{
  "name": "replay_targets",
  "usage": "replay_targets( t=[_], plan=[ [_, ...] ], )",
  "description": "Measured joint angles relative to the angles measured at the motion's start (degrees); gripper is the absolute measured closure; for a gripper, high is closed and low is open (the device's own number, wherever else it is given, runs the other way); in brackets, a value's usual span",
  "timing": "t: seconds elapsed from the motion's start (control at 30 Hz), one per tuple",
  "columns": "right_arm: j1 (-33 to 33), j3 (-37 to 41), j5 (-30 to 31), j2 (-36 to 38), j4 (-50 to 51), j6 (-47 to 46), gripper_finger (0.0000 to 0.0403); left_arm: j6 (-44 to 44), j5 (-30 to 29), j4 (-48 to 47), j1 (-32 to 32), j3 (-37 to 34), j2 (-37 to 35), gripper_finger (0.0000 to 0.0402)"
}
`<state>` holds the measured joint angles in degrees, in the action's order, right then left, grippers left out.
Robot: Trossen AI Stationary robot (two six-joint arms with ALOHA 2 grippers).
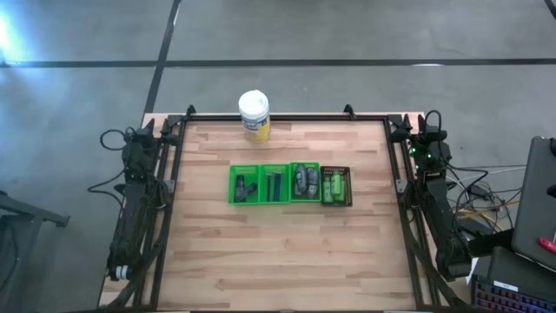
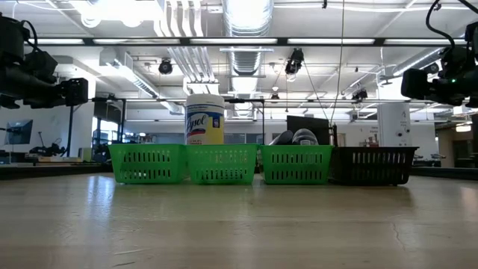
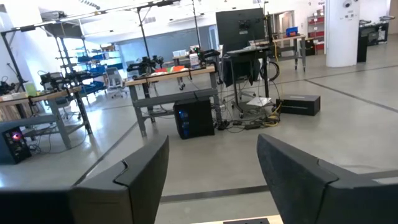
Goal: Pick & Place Travel size toiletries
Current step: Return to Home Position
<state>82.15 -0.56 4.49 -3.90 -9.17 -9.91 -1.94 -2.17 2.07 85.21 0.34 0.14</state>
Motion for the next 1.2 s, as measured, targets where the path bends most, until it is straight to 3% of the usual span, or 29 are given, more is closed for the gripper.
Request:
replay_targets(
  t=[1.2],
  plan=[
    [0.0,0.0,0.0,0.0,0.0,0.0,0.0046,0.0,0.0,0.0,0.0,0.0,0.0,0.017]
  ],
)
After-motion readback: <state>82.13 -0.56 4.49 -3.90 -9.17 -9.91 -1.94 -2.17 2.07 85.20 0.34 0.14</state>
